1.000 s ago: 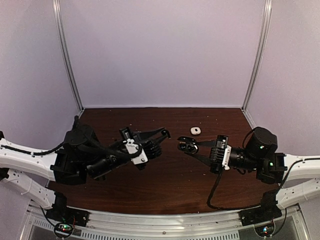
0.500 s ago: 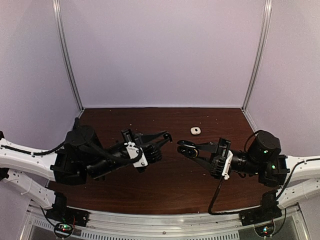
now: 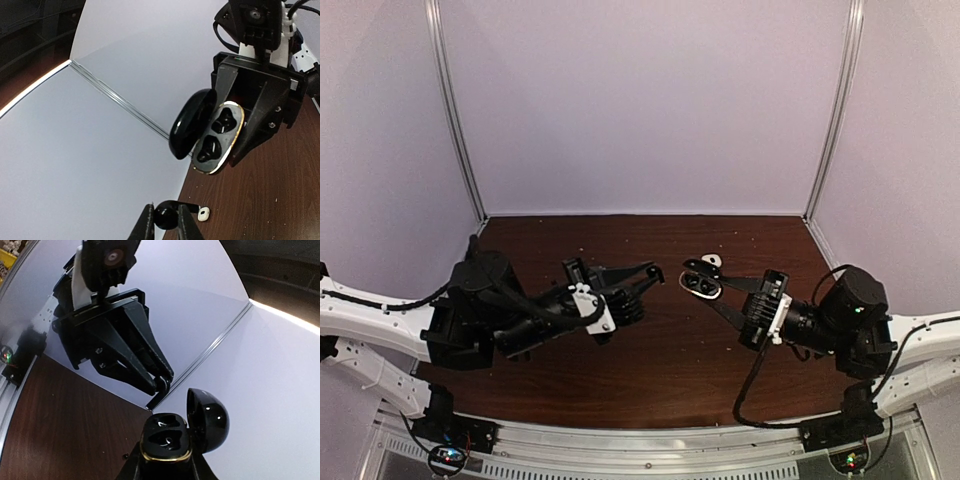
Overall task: Insert the wireless bluetooth earbuds into the charging case
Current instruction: Place the right earbud in the right side groove of the charging case.
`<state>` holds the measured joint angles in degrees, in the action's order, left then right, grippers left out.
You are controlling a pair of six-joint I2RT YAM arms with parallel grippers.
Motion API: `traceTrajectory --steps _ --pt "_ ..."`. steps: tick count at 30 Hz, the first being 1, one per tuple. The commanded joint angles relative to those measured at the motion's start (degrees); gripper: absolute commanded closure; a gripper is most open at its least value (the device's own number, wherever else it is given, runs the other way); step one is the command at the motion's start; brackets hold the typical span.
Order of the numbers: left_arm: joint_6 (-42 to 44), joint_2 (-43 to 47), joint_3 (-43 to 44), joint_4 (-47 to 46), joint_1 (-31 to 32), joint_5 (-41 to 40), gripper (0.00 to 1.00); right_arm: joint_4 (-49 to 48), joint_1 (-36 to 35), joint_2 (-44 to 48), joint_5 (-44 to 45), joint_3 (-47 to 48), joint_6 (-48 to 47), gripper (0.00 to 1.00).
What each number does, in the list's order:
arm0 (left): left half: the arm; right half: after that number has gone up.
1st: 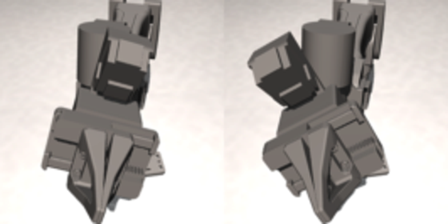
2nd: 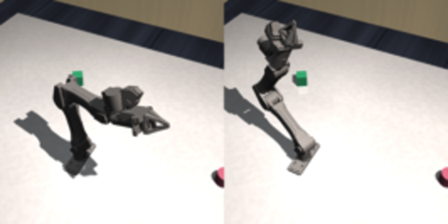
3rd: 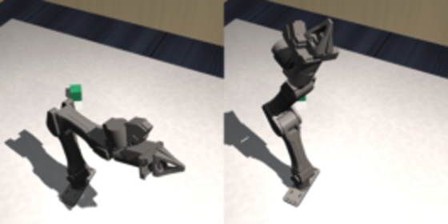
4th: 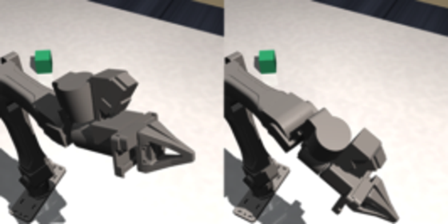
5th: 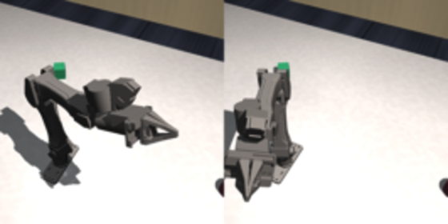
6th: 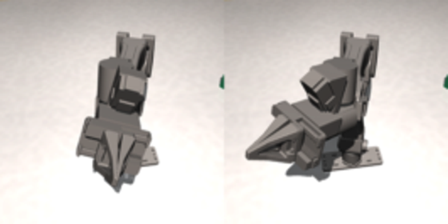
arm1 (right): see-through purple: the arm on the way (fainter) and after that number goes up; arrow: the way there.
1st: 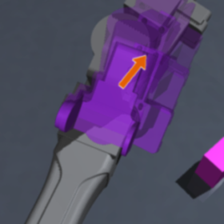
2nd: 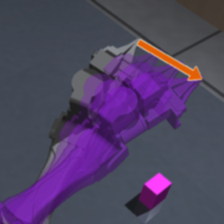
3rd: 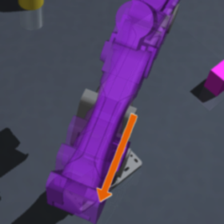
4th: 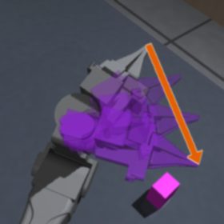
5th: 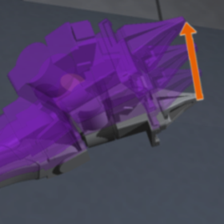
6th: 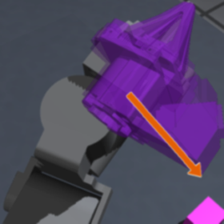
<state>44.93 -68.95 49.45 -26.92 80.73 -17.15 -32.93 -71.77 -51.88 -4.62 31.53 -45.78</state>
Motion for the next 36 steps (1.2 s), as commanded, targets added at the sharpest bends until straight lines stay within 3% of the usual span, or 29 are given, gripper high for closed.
traceTrajectory --steps 1,5,11,36 --pt "-0.4 -0.3 2.4 -2.1 0.0 -0.9 0.85 -5.2 2.1 -1.9 3.0 -0.1 19.0 1.0" --pt "0.0 -1.3 3.8 -1.9 0.4 -0.7 0.85 -6.4 3.2 -4.0 1.3 0.1 27.5 1.0" --pt "1.4 -2.9 5.9 -1.4 1.2 -0.4 0.85 -8.8 3.7 -6.3 -1.0 -0.8 32.8 1.0" --pt "6.5 -8.2 8.8 1.1 2.4 -1.5 0.86 -10.5 3.8 -9.0 -8.6 0.7 36.7 1.0"
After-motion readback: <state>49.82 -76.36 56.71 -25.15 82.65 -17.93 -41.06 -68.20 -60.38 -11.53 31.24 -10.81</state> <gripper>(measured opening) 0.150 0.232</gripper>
